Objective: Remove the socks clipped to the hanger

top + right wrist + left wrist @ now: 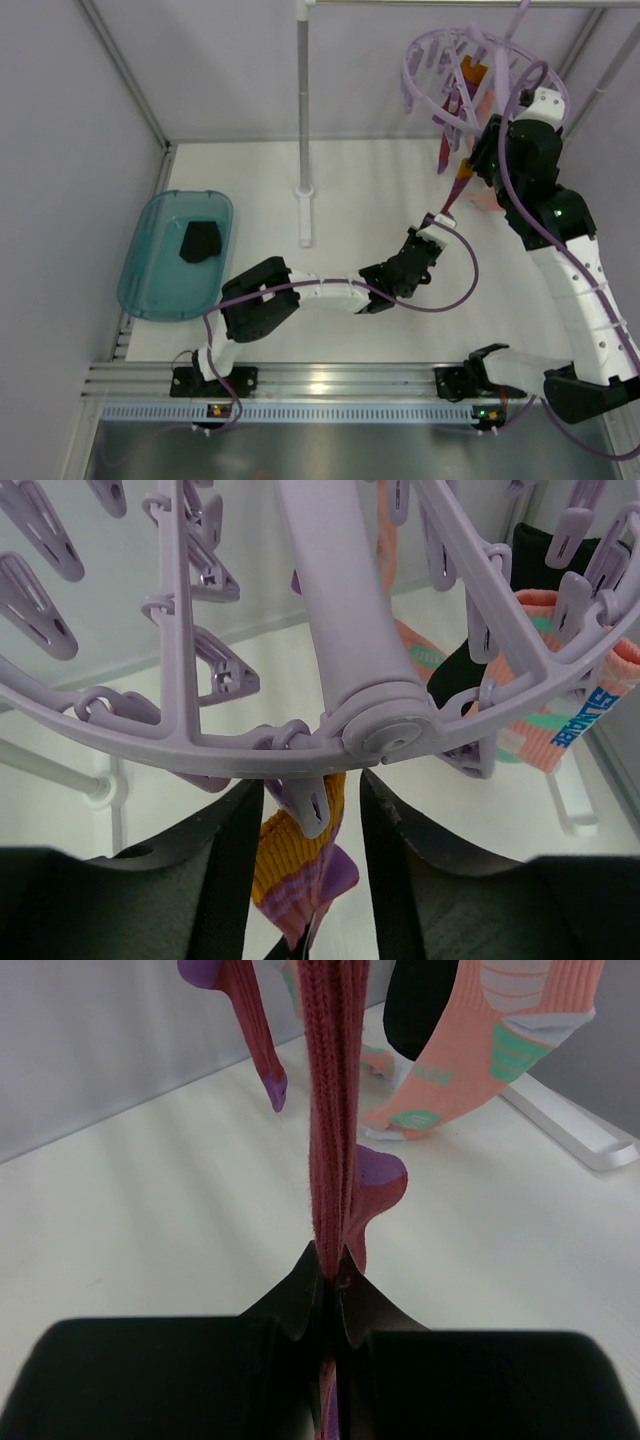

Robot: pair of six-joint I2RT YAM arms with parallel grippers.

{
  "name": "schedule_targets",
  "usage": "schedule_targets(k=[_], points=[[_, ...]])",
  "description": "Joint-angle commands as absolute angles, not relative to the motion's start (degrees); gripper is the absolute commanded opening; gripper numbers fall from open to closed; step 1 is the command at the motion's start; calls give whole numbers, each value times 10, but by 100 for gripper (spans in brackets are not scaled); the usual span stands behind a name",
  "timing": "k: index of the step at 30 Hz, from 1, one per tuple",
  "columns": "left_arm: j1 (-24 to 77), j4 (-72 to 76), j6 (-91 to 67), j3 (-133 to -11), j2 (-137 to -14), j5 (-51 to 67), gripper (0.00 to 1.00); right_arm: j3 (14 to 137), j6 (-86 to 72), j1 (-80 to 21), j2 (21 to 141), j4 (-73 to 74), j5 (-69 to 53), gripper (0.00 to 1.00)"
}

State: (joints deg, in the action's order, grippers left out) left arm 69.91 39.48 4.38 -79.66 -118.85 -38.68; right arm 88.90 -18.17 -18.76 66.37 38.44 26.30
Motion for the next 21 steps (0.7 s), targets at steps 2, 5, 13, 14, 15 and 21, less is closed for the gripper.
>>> schedule_targets(k=[2,5,13,14,15,21], points=[[702,428,29,-802,-1163,-394,0,924,-196,-200,651,388,294,37],[704,428,31,-804,-1164,-396,0,937,-196,-207,656,397,302,37],[712,427,48,-820,-1172,-426,0,955,-200,-241,671,418,351,49],[714,428,53,-824,-1179,-440,0,961,-196,-253,676,424,365,49],[719,428,60,-835,-1184,-447,0,964,-195,-278,680,427,400,50],[745,428,112,-867,-1203,-497,0,977,-201,-323,700,436,446,50]])
